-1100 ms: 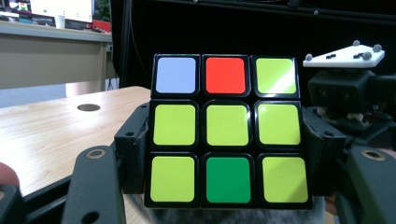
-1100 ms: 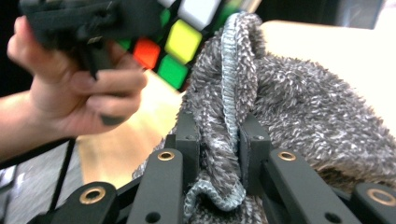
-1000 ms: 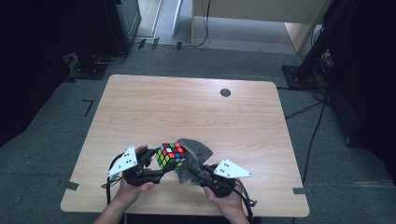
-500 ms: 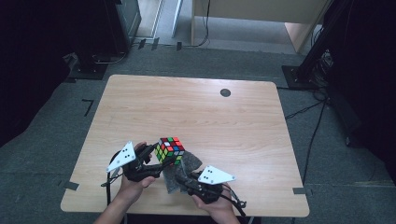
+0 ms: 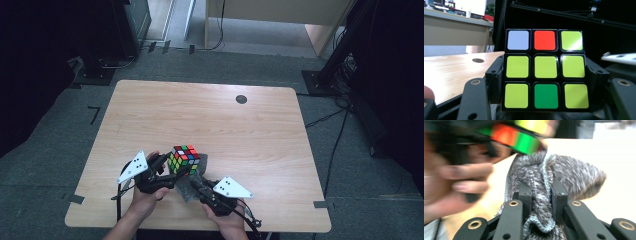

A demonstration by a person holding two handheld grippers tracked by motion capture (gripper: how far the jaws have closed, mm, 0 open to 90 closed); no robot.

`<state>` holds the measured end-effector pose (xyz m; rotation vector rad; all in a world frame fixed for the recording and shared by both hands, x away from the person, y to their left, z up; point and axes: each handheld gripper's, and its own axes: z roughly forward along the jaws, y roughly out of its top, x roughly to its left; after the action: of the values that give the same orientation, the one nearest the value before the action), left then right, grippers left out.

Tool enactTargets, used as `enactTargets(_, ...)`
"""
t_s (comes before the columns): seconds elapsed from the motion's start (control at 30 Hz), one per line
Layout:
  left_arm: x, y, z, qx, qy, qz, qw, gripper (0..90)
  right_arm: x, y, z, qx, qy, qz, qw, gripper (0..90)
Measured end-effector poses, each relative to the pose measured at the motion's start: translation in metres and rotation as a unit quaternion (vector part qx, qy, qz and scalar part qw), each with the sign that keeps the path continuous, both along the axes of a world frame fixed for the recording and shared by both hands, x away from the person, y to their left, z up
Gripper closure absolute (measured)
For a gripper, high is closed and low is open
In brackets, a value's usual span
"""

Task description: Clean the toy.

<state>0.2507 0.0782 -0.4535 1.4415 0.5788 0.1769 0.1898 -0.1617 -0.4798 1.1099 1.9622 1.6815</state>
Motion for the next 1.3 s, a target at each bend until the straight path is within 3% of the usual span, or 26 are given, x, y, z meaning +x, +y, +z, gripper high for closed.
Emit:
enactTargets(0.07, 0.000, 0.001, 0.000, 0.002, -0.001, 0.002, 1.0000, 34.3, 0.005, -0.008, -0.004, 0.009, 0.023, -0.029, 0.9993, 76.1)
enactTargets(0.13, 0.000, 0.000, -0.001, -0.001, 0.003, 0.002, 1.0000, 34.3, 0.007, -0.011, -0.006, 0.013, 0.031, -0.032, 0.9989, 76.0)
enactTargets(0.3, -0.002, -0.008, -0.003, 0.013, 0.001, -0.005, 0.9999, 34.3, -0.004, 0.009, -0.002, 0.001, 0.001, 0.036, 0.9994, 75.6)
enactTargets(0.37, -0.003, -0.009, -0.003, 0.017, -0.001, -0.007, 0.9998, 34.3, -0.009, 0.016, 0.001, -0.001, -0.010, 0.051, 0.9987, 75.5)
enactTargets(0.5, -0.003, -0.006, -0.002, 0.008, -0.001, -0.001, 1.0000, 34.3, -0.005, 0.007, 0.004, 0.009, -0.007, 0.023, 0.9997, 75.5)
enactTargets(0.6, -0.001, -0.003, -0.001, 0.007, 0.001, 0.002, 1.0000, 34.3, 0.003, -0.008, 0.000, 0.021, 0.017, -0.023, 0.9994, 75.6)
enactTargets(0.67, -0.001, -0.003, -0.002, 0.005, 0.004, 0.001, 1.0000, 34.3, 0.007, -0.014, -0.003, 0.026, 0.026, -0.030, 0.9989, 75.5)
enactTargets(0.73, -0.001, -0.006, -0.002, 0.003, 0.007, -0.002, 1.0000, 34.3, 0.005, -0.010, -0.003, 0.019, 0.020, -0.012, 0.9996, 75.3)
enactTargets(0.83, -0.002, -0.010, -0.004, 0.016, 0.004, -0.006, 0.9998, 34.3, -0.002, 0.006, 0.000, 0.001, 0.004, 0.042, 0.9991, 74.8)
enactTargets(0.9, -0.004, -0.012, -0.004, 0.025, 0.002, -0.008, 0.9997, 34.3, -0.004, 0.011, 0.002, 0.005, 0.001, 0.073, 0.9973, 74.5)
enactTargets(0.93, -0.004, -0.012, -0.005, 0.026, 0.001, -0.007, 0.9996, 34.3, -0.004, 0.010, 0.003, 0.011, 0.005, 0.076, 0.9971, 74.5)
enactTargets(1.17, -0.001, -0.004, -0.001, 0.016, 0.000, 0.004, 0.9999, 34.3, 0.008, -0.016, 0.001, 0.034, 0.022, -0.003, 0.9992, 74.9)
enactTargets(1.23, -0.001, -0.005, -0.001, 0.013, 0.005, 0.005, 0.9999, 34.3, 0.009, -0.017, 0.000, 0.034, 0.026, -0.008, 0.9990, 74.9)
enactTargets(1.3, -0.001, -0.007, -0.002, 0.012, 0.010, -0.001, 0.9999, 34.3, 0.008, -0.012, -0.002, 0.028, 0.030, 0.007, 0.9991, 74.8)
